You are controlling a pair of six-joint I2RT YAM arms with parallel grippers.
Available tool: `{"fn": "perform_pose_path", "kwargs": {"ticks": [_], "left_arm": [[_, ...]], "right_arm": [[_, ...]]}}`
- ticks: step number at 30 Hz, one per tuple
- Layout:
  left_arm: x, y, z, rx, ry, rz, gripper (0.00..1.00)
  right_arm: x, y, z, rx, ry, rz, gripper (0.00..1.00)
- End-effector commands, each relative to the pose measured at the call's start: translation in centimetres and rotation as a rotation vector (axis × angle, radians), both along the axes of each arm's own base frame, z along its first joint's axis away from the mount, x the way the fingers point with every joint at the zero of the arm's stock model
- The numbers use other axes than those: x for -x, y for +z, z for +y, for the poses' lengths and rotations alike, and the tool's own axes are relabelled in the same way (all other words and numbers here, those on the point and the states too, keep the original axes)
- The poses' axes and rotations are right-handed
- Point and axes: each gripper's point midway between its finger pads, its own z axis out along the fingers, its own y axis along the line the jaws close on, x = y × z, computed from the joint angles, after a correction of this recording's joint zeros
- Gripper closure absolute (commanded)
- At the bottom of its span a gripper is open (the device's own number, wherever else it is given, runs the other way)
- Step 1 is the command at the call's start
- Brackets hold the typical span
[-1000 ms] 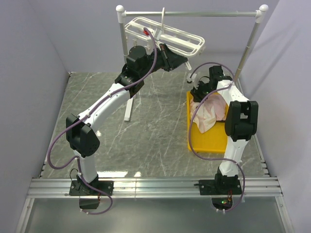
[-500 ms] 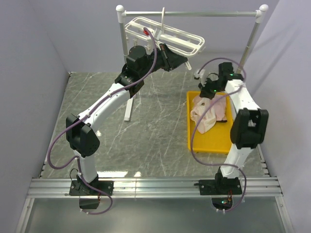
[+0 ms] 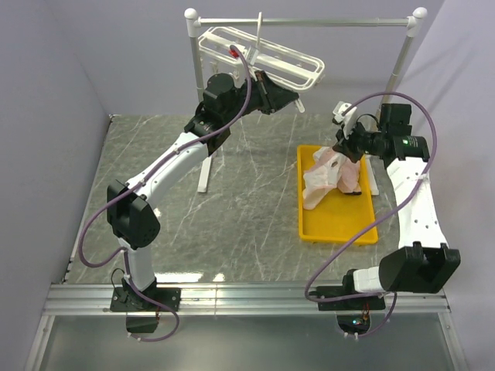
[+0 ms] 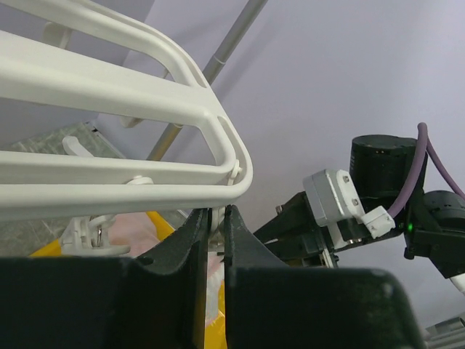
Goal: Clip the underwear to the hanger
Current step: Adjust the underwear in the bin.
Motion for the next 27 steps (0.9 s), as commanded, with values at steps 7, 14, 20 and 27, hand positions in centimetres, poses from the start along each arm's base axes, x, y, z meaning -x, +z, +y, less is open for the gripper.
{"fn": "perform_pose_path", "kwargs": {"ticks": [7,14,20,27], "left_arm": [[0.5,2.8,0.5,0.044,-0.006,-0.075,1.0],[0.4,2.5,0.4,0.044,-0.009,-0.064,1.0],[0.3,2.3,0.3,0.035,-0.009,-0.063,1.0],[0.4,2.5,0.4,0.036,-0.01,-0.072,1.0]], "right_arm": [[3.9,-3.2,-2.4,-0.204,-0.149,0.187,1.0],[7.3,-10.2,-4.2,-0.183,-0.176,0.363,1.0],[5.8,-12.2,-8.2,-0.098,-0.332,0.322,0.89],[3.8,-12.2,-13.6,-0.094,-0.511,0.332,0.83]]}}
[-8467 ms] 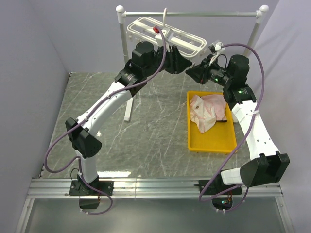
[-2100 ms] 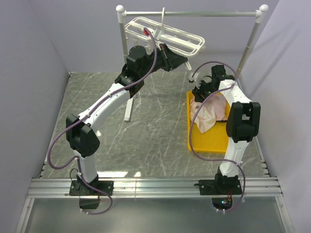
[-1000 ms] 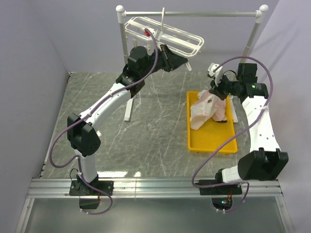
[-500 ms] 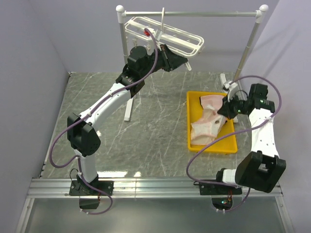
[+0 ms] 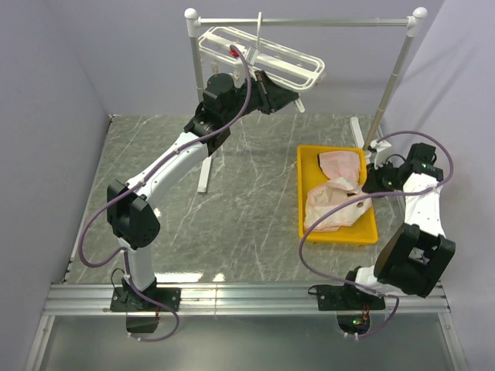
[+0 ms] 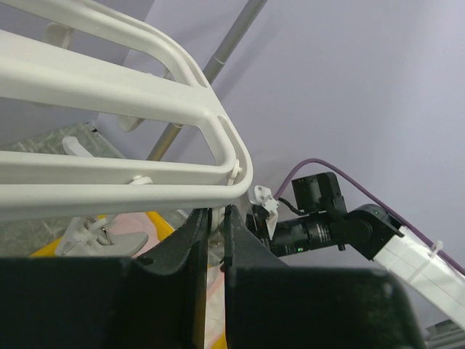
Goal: Clip the underwear to the hanger
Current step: Adjust the underwear in the bin.
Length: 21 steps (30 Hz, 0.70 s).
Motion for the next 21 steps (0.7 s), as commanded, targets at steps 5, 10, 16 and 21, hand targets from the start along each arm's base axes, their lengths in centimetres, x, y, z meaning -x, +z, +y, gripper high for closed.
{"fn": "perform_pose_path", "kwargs": {"ticks": [5,10,16,21], "left_arm": [[0.3,2.3,0.3,0.031,-0.007,-0.065,1.0],[0.2,1.9,0.2,0.026,-0.01,-0.058,1.0],[0.1,1.8,0.2,0.024,-0.009,-0.054,1.0],[0.1,1.7,0.2,0.024,-0.008,-0.049,1.0]], "right_arm": [[-2.6,1.9,-2.6,0.056,-0.059,-0.071,0.29],[-3.1,3.3,0.0,0.125,0.121,-0.149,0.3],[-4.7,1.5,3.3,0.324,0.245,-0.195,0.32],[-5.1,-1.4,3.4,0.434,0.243,-0.119,0.3]]}}
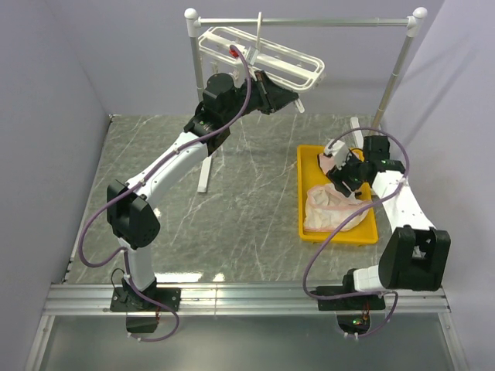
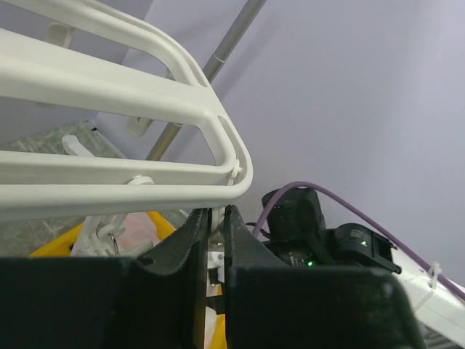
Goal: Clip the underwear to the hanger
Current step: Adjust the underwear in the bin.
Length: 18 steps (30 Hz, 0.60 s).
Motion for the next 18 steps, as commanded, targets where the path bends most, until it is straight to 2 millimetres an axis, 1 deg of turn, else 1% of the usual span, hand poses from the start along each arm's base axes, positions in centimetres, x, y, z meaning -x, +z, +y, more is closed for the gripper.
{"fn": "perform_pose_path", "kwargs": {"ticks": [1,2,3,4,5,11,13,14,15,16,17,18], "left_arm": [[0.0,1.7,0.1,0.027,-0.002,-0.05,1.0],[0.0,1.6,0.1,0.027,-0.004,-0.048,1.0],[0.0,1.8,0.0,0.029,-0.005,-0.05,1.0],[0.0,1.7,0.0,0.028,-0.005,-0.051,1.0],[-0.1,1.7,0.1,0.028,-0.004,-0.049,1.0],[-0.1,1.4,0.1,0.024,-0.002,-0.045,1.0],[-0.1,1.3,0.1,0.021,-0.002,-0.044,1.0],[0.0,1.4,0.1,0.023,-0.002,-0.047,1.0],[0.0,1.4,0.1,0.023,-0.005,-0.046,1.0],[-0.1,1.4,0.1,0.025,-0.004,-0.046,1.0],[0.0,1.4,0.0,0.025,-0.007,-0.045,1.0],[-0.1,1.4,0.0,0.028,-0.007,-0.04,1.0]], "right_arm": [[-1.6,-1.2,-1.7,0.138,-0.042,-0.023,0.3],[-1.4,-1.9,-1.8,0.156,-0.035,-0.011,0.29],[-1.4,-2.2,-2.0,0.181,-0.038,-0.009,0.29],[-1.7,-2.4,-2.0,0.189,-0.036,-0.018,0.29],[-1.5,-2.7,-1.8,0.194,-0.023,-0.012,0.28],[-0.8,-2.7,0.0,0.165,0.015,0.002,0.28],[-0.5,-2.5,0.1,0.179,0.02,-0.018,0.27],[0.2,-3.5,-0.6,0.213,0.005,-0.004,0.27],[0.3,-3.7,0.4,0.236,0.037,-0.019,0.27],[-0.5,-3.3,0.2,0.258,0.024,-0.07,0.27],[0.0,-4.3,-0.8,0.317,0.003,-0.066,0.27],[-0.2,-4.4,-0.9,0.342,-0.001,-0.085,0.27]]}}
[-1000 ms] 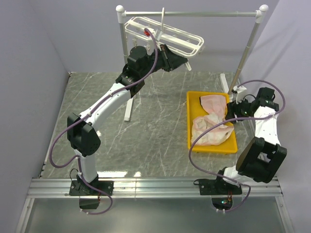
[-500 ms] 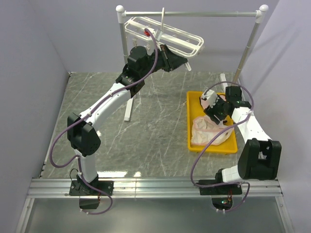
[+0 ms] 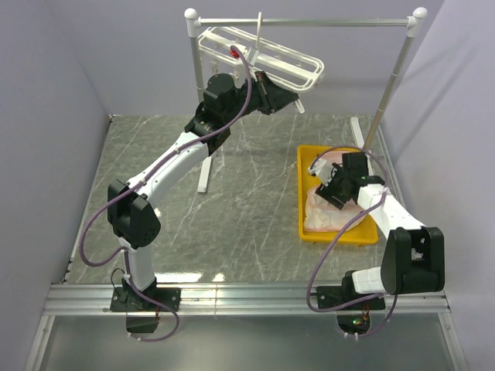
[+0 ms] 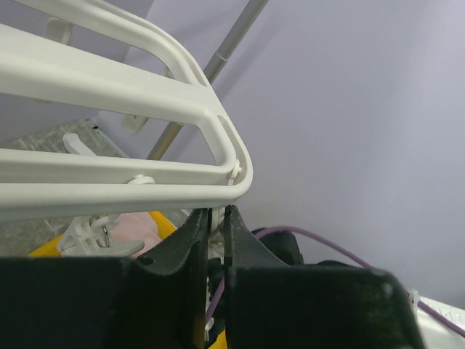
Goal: Clip the underwear to the hanger
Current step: Adjust the underwear in the bin.
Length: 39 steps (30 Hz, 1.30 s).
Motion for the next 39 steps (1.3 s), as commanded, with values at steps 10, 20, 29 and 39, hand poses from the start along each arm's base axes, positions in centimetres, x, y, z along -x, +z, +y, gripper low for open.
{"fn": "perform_pose_path", "kwargs": {"ticks": [10,20,29,39], "left_arm": [[0.0,1.5,0.0,0.03,-0.007,-0.046,1.0],[0.2,1.9,0.2,0.032,-0.005,-0.054,1.0],[0.2,1.9,0.2,0.035,-0.009,-0.053,1.0],[0.2,1.5,0.0,0.032,-0.016,-0.041,1.0]], "right_arm": [[-5.0,4.6,-3.5,0.178,-0.176,-0.337,0.57],[-4.6,13.7,-2.8,-0.019,-0.265,-0.418,1.0],[-1.4,21.5,-2.7,-0.19,-0.409,-0.544,1.0],[5.4,24.8,-0.7,-0.36,-0.463,-0.455,1.0]]}}
